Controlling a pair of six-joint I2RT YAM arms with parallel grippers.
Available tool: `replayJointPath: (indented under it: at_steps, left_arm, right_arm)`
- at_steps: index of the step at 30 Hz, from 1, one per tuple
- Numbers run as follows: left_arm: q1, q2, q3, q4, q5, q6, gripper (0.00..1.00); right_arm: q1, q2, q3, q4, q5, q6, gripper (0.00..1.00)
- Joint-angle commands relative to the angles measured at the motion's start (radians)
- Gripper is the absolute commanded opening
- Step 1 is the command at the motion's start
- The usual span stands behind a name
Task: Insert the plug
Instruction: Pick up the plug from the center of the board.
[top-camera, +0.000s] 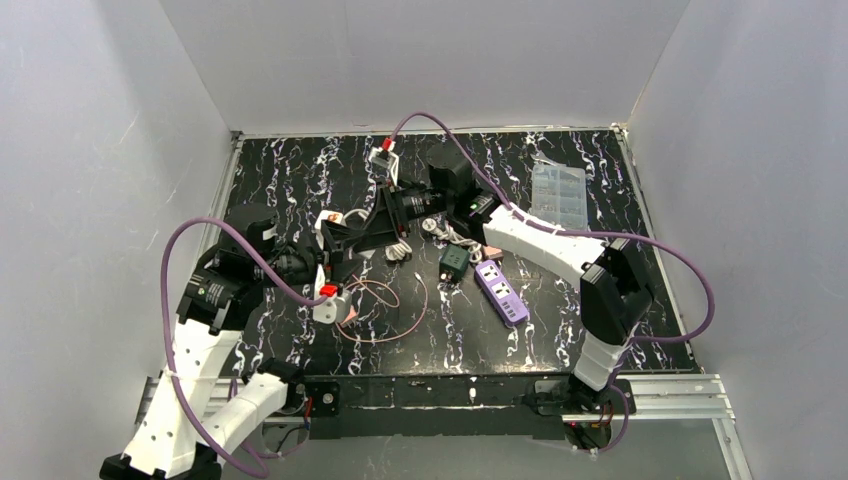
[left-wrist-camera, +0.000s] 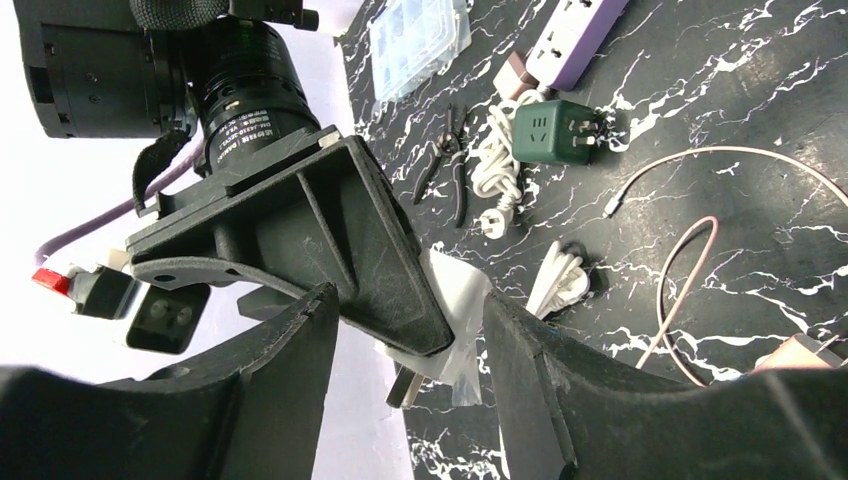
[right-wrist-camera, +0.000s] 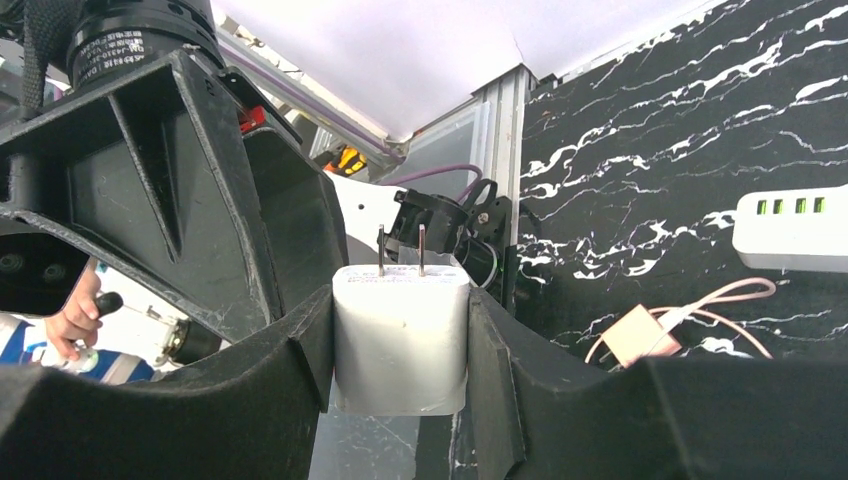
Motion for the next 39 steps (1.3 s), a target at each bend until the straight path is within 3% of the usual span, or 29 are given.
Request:
replayJointPath:
  at_steps: [1,7,12,16,24,27,30,34,39]
  left_arm:
    - [0.0,0.014,-0.021,-0.044,-0.019,0.015,0.55]
    - [0.0,0.019,-0.023,-0.043,-0.019,-0.001,0.71]
    - [0.0,0.024,-0.017,-0.044,-0.002,-0.018,0.72]
    - [-0.002,0.032,0.0,-0.044,0.004,-0.039,0.65]
    - [-0.002,0.025,0.005,-0.043,0.012,-0.066,0.35]
    - [-0.003,0.018,-0.001,-0.043,0.001,-0.064,0.18]
    - [-0.003,0.014,-0.01,-0.043,-0.023,-0.056,0.04]
    - [-0.002,0.008,-0.041,0.024,-0.087,-0.126,0.0]
    - [-0.002,-0.04,-0.161,0.28,-0.222,-0.424,0.0]
  right_arm:
    - [0.012,-0.088,-0.034,0.069,-0.05,0.001,0.23]
    - [0.012,-0.11,-0.056,0.036,-0.049,-0.028,0.23]
    - [0.021,-0.1,-0.041,0.039,-0.049,-0.028,0.23]
    - [0.033,-0.08,-0.019,0.042,-0.047,-0.027,0.23]
    - [0.033,-0.049,0.0,0.095,0.001,0.012,0.26]
    - [0.033,-0.039,0.012,0.109,0.024,0.022,0.36]
    - [0.03,-0.039,0.02,0.107,0.044,0.027,0.53]
    - [0.009,-0.078,-0.007,0.097,0.103,0.022,0.75]
    - [-0.041,-0.157,-0.075,0.083,0.211,0.034,0.94]
